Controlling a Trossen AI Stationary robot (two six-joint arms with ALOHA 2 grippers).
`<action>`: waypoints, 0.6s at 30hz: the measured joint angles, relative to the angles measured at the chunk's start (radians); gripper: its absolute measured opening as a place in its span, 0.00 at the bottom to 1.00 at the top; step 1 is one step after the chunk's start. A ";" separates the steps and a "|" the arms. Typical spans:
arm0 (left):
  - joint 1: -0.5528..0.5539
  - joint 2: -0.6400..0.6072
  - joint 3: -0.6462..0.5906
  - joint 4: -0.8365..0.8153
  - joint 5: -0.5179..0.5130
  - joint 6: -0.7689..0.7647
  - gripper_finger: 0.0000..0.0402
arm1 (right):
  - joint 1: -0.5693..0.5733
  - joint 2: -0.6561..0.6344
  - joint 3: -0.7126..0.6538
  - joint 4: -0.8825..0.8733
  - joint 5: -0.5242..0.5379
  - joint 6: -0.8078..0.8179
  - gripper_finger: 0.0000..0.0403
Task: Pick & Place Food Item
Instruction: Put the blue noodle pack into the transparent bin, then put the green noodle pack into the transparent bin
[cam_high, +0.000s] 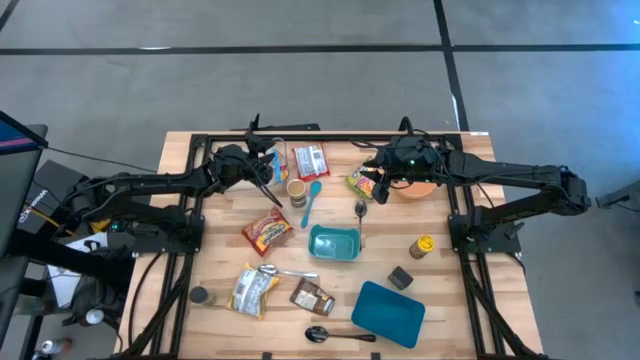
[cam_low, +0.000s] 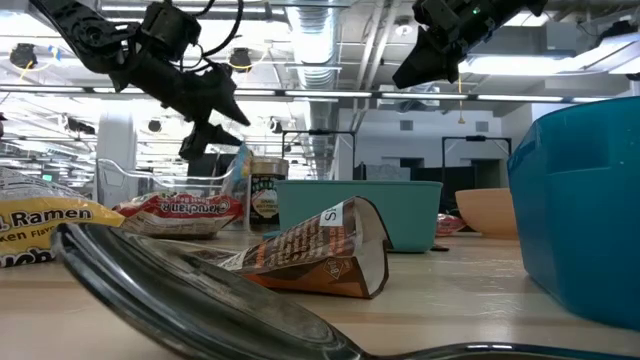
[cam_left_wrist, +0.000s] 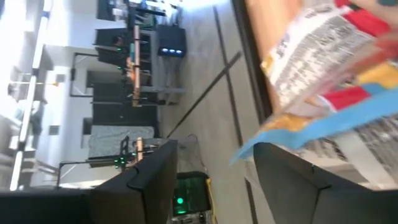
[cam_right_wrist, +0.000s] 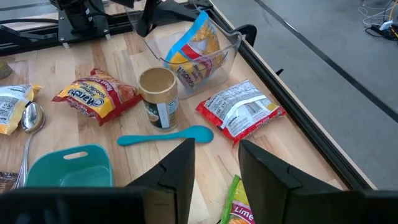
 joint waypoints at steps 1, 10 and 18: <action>0.000 0.000 0.000 0.015 0.000 0.000 0.54 | 0.000 0.000 0.000 0.000 0.000 0.000 0.29; 0.000 0.000 0.000 0.060 0.000 0.000 0.60 | 0.000 0.000 0.000 0.000 0.000 0.000 0.29; 0.000 0.000 0.000 0.124 0.000 -0.016 0.60 | 0.000 0.000 0.000 0.000 0.000 0.000 0.29</action>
